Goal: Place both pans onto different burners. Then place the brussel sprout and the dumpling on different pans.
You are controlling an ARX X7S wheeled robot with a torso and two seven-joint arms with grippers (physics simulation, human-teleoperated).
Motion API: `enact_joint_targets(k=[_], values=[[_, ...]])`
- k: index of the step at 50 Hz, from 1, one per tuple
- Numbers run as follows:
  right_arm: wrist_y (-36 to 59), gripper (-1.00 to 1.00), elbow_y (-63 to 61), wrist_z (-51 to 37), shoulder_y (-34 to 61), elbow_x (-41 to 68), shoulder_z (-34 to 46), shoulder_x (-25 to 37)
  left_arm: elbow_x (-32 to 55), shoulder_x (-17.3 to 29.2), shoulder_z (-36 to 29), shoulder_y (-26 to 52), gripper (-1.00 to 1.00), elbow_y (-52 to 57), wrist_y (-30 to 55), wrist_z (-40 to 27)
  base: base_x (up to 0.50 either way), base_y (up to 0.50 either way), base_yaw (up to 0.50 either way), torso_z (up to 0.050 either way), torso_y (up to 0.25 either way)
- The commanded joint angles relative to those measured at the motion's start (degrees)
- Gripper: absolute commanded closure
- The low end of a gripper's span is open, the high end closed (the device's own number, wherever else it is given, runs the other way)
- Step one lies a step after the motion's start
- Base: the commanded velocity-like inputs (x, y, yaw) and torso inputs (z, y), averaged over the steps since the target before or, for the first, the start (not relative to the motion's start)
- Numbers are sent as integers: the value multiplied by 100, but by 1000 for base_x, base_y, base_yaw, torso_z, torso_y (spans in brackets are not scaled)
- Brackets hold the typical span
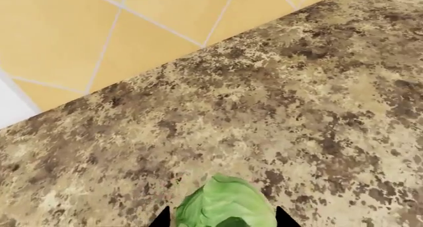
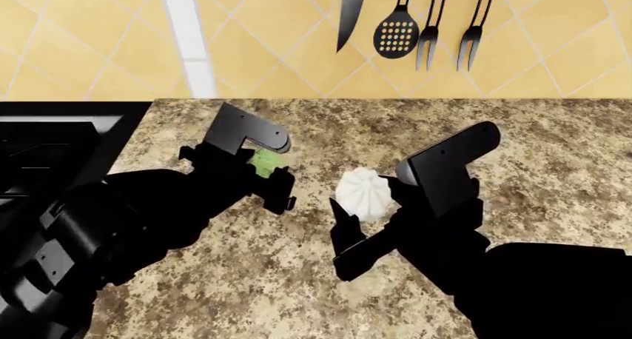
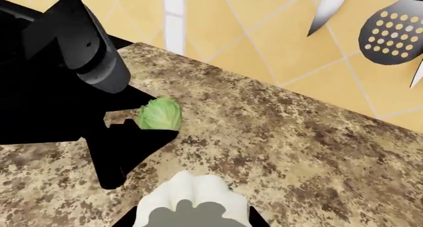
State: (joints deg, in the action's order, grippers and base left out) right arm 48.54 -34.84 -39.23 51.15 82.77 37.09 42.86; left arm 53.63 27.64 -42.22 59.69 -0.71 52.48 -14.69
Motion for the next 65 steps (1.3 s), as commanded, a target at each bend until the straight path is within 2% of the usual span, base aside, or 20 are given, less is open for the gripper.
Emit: enact_joint_targets(k=[1, 27, 41, 49, 65], values=[[45, 100, -87, -39, 33, -11, -24, 39, 631, 151, 369, -21, 100, 529, 51, -323, 0, 0, 0, 0, 0], [131, 100, -677, -1478, 566, 1032, -414, 554, 1636, 747, 1174, -94, 100, 2062, 252, -1101, 0, 0, 0, 0, 0], [150, 100, -806, -1821, 817, 1316, -513, 712, 2526, 1210, 1782, -320, 100, 2883, 185, -1575, 0, 0, 0, 0, 0], [237, 100, -855, -2014, 971, 1510, -458, 725, 2844, 1354, 1970, -386, 100, 3166, 133, -1764, -448, 0, 0, 0, 0], [209, 100, -964, -2201, 1027, 1628, -447, 732, 2927, 1430, 2066, -431, 100, 3190, 41, -1755, -500, 0, 0, 0, 0]])
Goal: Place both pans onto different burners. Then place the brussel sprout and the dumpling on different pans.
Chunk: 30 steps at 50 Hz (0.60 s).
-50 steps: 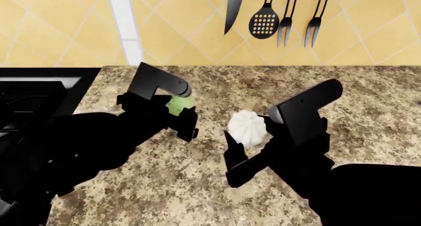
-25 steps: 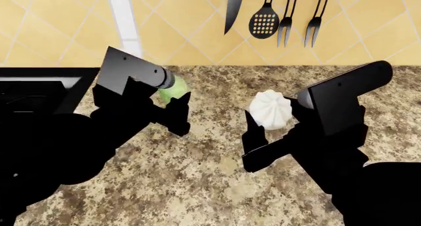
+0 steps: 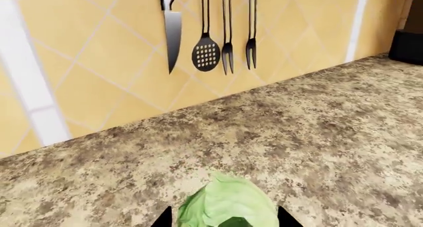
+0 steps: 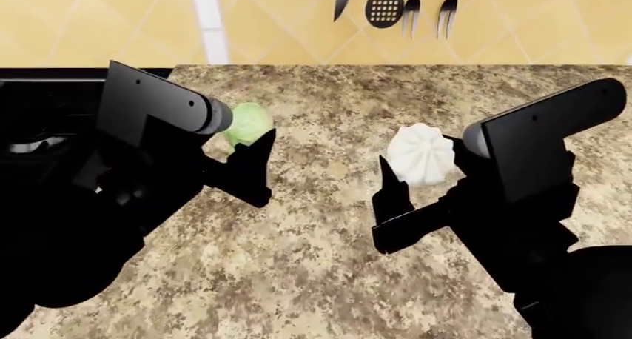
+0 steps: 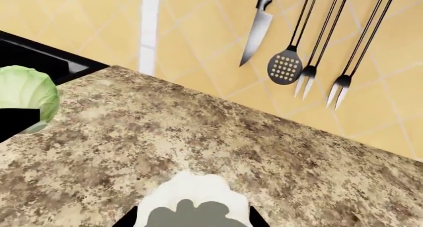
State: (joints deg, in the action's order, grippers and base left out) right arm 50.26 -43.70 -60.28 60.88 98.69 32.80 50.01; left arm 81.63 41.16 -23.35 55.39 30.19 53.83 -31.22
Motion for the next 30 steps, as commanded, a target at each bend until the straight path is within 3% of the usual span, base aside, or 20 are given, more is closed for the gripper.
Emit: enact_joint_targets(k=[1, 21, 30], values=[[32, 100, -81, -98, 50, 34, -20, 19, 129, 82, 182, -4, 100, 101, -98, -100, -500, 0, 0, 0, 0], [-105, 100, -90, 92, -121, -187, -101, 55, -16, 64, 173, -110, 100, 22, -229, 45, -500, 0, 0, 0, 0], [-136, 100, -96, 134, -96, -258, -152, 81, -76, 57, 161, -118, 100, -31, -257, 48, 0, 137, 0, 0, 0]])
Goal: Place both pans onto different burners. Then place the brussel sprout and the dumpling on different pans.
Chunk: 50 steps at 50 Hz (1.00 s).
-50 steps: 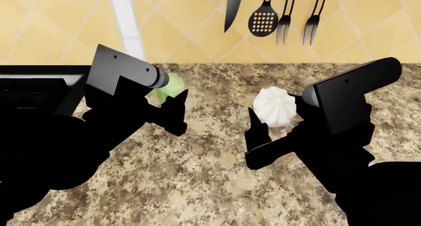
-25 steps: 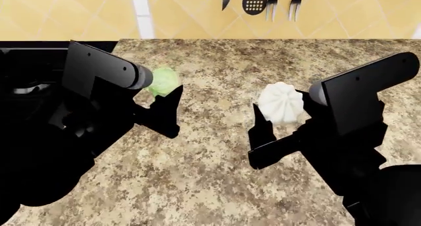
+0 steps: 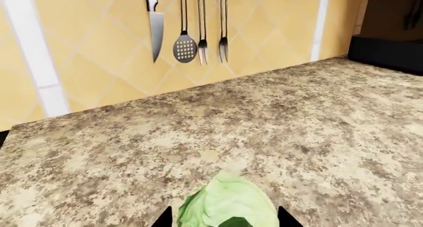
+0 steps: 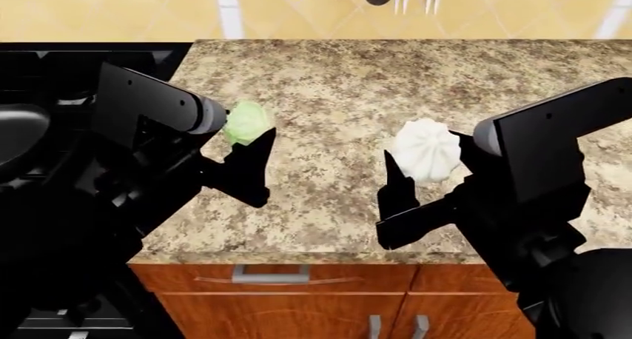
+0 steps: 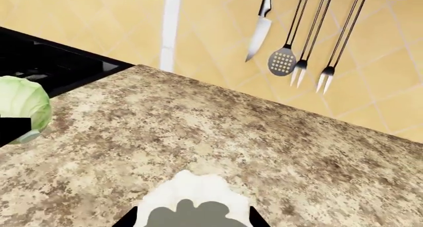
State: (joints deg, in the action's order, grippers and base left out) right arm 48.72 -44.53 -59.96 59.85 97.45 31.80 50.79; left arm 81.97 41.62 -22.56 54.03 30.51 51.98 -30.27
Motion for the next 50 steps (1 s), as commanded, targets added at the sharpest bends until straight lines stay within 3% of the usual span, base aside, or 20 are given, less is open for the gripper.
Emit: enact_joint_targets(k=[1, 50], values=[[40, 100, -7, 102, 27, -131, -38, -4, -108, 12, 82, 21, 100, -63, -72, -49, 0, 500, 0, 0, 0], [152, 100, 125, 154, 227, -216, 59, -70, -340, -13, 47, 68, 100, -400, -213, 113, 0, 500, 0, 0, 0]])
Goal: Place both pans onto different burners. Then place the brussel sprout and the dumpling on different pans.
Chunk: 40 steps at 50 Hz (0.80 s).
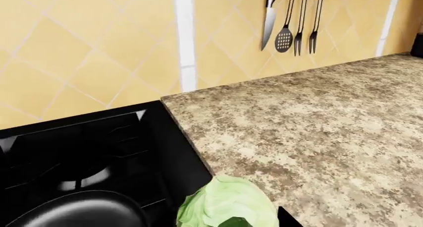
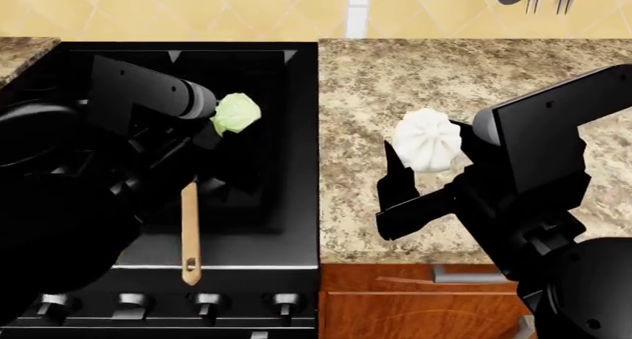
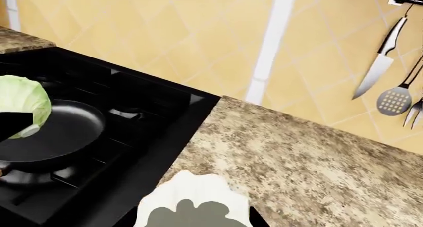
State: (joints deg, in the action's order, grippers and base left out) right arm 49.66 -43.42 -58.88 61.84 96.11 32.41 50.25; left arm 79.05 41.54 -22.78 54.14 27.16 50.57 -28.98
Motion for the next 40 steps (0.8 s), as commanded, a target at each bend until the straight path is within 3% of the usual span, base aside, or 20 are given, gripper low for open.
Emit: enact_joint_targets(k=[1, 40], values=[[57, 100, 17, 52, 27, -88, 0, -18, -55, -8, 68, 58, 100, -77, -76, -13, -1, 500, 0, 0, 0], [-14, 100, -29, 19, 56, -67, -50, 59, -171, -79, 14, 112, 100, -282, -148, -4, -1, 500, 0, 0, 1]])
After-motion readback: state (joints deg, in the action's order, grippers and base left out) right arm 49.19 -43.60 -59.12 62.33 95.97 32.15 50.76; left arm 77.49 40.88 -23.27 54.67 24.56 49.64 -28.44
